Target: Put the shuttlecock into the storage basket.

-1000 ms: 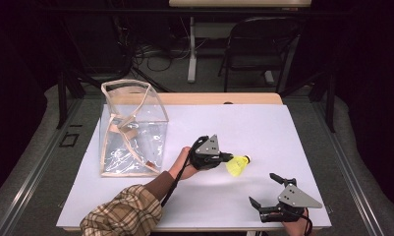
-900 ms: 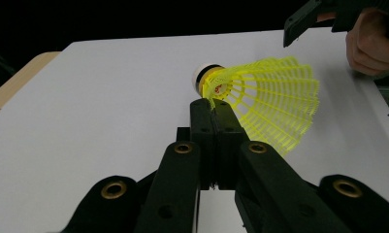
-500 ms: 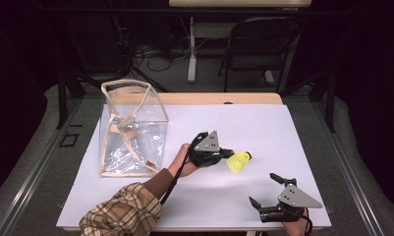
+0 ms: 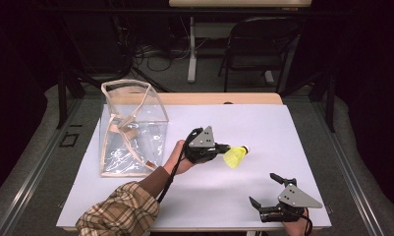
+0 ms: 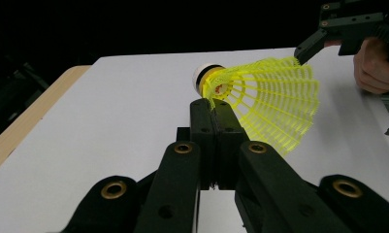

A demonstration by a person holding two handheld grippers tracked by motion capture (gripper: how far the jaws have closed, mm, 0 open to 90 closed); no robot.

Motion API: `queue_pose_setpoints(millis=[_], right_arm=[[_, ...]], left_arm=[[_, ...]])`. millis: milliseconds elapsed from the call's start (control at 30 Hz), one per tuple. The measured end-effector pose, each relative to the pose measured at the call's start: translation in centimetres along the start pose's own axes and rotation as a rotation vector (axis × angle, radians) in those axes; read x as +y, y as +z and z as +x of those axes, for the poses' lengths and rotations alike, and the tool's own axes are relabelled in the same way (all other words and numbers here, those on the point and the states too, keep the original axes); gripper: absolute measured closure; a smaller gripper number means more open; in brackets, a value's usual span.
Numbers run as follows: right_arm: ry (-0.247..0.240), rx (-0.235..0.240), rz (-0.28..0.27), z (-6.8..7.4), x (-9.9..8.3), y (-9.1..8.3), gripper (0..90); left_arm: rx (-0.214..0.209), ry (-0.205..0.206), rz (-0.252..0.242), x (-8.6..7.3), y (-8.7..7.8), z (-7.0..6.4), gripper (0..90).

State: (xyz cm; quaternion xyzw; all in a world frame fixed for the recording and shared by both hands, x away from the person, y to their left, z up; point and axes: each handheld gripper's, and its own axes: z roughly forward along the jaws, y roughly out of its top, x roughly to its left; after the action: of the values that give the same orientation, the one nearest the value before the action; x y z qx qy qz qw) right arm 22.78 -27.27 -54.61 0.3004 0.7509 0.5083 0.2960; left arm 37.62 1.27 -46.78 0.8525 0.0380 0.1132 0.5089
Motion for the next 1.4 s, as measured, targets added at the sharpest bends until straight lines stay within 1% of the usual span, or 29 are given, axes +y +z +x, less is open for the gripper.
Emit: queue_pose_setpoints(millis=[567,867,1400], right_arm=[[0.002,-0.002,0.001,0.0,0.0,0.0,0.0],[-0.003,-0.004,0.003,0.0,0.0,0.0,0.0],[0.000,-0.006,0.004,0.0,0.0,0.0,0.0]], left_arm=[[0.048,-0.014,-0.006,0.1,-1.5,0.9,89.6],[0.083,-0.028,-0.008,-0.1,-2.6,1.5,89.6],[0.122,-0.047,-0.016,-0.4,-3.8,2.4,89.6]])
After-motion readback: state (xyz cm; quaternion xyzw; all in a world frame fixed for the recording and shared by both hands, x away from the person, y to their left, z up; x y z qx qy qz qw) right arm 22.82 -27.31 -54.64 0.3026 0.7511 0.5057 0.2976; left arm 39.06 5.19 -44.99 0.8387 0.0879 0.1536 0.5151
